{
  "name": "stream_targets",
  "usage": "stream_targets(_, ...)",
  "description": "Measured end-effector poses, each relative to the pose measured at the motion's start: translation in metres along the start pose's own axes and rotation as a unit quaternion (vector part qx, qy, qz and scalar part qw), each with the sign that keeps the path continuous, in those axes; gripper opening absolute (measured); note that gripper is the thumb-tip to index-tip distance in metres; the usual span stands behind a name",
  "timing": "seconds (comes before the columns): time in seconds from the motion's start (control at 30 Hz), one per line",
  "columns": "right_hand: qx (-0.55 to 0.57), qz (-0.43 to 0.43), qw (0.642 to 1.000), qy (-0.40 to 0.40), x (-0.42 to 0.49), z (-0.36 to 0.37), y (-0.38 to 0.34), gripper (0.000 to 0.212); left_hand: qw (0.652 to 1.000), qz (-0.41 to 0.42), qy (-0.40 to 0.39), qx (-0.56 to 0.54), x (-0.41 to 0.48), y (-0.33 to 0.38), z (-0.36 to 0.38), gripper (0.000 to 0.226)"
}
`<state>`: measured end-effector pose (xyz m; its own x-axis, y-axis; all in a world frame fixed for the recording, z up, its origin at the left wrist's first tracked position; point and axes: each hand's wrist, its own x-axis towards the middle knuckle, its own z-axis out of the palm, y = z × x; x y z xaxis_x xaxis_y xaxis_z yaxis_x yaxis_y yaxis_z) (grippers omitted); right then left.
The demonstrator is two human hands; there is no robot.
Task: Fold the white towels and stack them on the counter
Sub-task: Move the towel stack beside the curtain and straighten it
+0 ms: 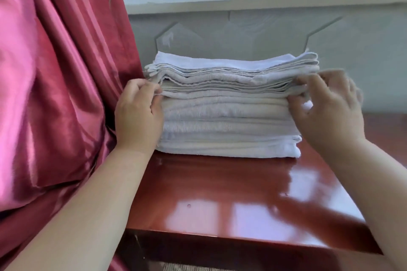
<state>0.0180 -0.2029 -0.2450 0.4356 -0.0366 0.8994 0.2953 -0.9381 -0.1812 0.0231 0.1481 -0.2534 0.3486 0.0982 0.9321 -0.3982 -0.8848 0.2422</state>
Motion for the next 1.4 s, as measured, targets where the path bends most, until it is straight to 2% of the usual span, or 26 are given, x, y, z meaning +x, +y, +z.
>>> stream_targets(0.13, -0.069, -0.059, 0.995, -0.036, 0.013, -0.003, -0.005, 0.014, 0.999, -0.022, -0.047, -0.009, 0.007, 0.001, -0.004, 0.022)
stream_targets(0.27, -0.084, -0.12, 0.989, 0.009, 0.01, 0.003, 0.005, 0.008, 0.998, -0.041, -0.052, 0.004, 0.006, -0.004, -0.005, 0.022)
stream_targets(0.53, -0.08, -0.106, 0.988, 0.082, -0.003, 0.002, 0.012, 0.006, 0.996, 0.056, 0.016, 0.071, -0.002, -0.006, -0.007, 0.017)
stream_targets(0.63, -0.059, -0.149, 0.98, 0.117, -0.004, 0.005, -0.001, 0.005, 0.988, 0.109, 0.048, 0.102, -0.003, -0.002, -0.007, 0.013)
stream_targets(0.77, -0.045, -0.24, 0.966, 0.085, -0.003, 0.016, -0.042, 0.005, 0.982, 0.137, 0.038, 0.124, 0.0, 0.009, 0.002, 0.015)
stream_targets(0.87, -0.075, -0.279, 0.957, 0.036, 0.002, 0.023, -0.057, 0.004, 0.984, 0.121, 0.021, 0.13, 0.0, 0.004, 0.002, 0.013)
stream_targets(1.0, -0.043, -0.257, 0.966, 0.002, 0.009, 0.026, -0.051, 0.022, 0.987, 0.072, 0.022, 0.142, 0.009, -0.008, -0.003, 0.011)
stream_targets(1.17, -0.002, -0.246, 0.969, 0.027, -0.01, 0.033, -0.039, 0.021, 0.984, 0.074, 0.054, 0.152, 0.009, -0.01, -0.007, 0.013)
stream_targets(1.3, 0.01, -0.22, 0.975, 0.027, -0.017, 0.036, -0.035, 0.027, 0.99, 0.083, -0.029, 0.11, -0.004, -0.01, -0.01, 0.037)
stream_targets(1.4, 0.032, -0.217, 0.975, 0.03, -0.021, 0.036, -0.03, 0.028, 0.998, 0.023, -0.01, 0.051, -0.007, -0.017, -0.016, 0.027)
